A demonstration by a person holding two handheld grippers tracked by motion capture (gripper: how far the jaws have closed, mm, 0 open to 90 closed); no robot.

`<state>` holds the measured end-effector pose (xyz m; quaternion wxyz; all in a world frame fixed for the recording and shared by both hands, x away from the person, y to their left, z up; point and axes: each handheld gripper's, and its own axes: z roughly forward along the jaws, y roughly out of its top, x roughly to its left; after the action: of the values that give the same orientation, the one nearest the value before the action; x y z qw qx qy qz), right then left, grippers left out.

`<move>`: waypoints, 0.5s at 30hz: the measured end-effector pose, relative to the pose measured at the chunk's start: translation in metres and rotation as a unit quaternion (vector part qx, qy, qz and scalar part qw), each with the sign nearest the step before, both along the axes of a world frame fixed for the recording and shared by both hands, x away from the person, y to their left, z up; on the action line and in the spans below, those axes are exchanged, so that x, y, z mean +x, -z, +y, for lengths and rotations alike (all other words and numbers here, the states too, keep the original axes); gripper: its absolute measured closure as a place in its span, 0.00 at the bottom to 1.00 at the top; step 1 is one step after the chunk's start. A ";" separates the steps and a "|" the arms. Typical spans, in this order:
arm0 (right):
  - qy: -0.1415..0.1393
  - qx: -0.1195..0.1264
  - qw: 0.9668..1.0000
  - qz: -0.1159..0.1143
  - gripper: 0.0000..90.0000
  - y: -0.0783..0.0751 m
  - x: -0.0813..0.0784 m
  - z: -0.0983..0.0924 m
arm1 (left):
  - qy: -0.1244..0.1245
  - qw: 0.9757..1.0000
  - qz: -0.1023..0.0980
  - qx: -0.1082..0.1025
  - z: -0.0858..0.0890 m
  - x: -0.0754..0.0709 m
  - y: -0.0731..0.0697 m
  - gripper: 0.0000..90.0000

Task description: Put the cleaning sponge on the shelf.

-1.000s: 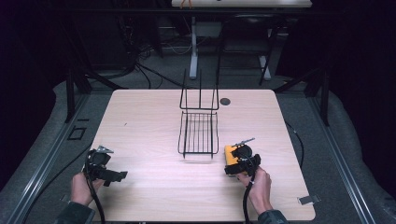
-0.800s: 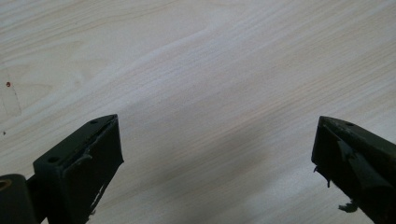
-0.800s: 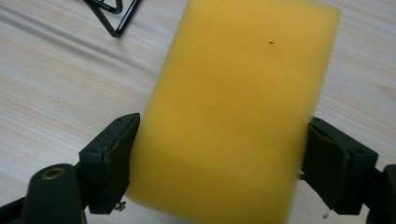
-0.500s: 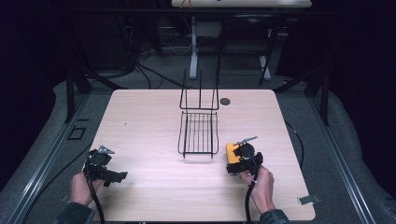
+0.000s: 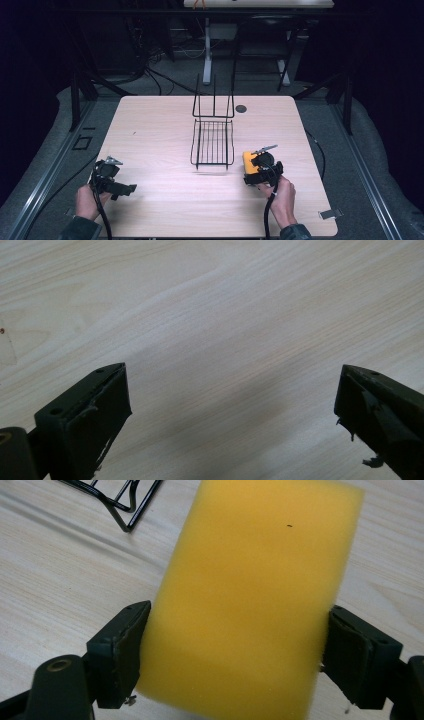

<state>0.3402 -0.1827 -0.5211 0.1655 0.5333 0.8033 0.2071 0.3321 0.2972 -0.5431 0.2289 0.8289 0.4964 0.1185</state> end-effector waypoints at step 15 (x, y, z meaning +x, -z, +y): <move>-0.003 0.008 1.000 -0.016 0.24 -0.011 -0.001 -0.003 | 0.000 1.000 0.001 -0.001 0.000 0.000 0.000 0.01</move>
<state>0.3393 -0.1860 -0.5101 0.1736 0.5291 0.8002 0.2227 0.3321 0.2975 -0.5433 0.2292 0.8286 0.4970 0.1175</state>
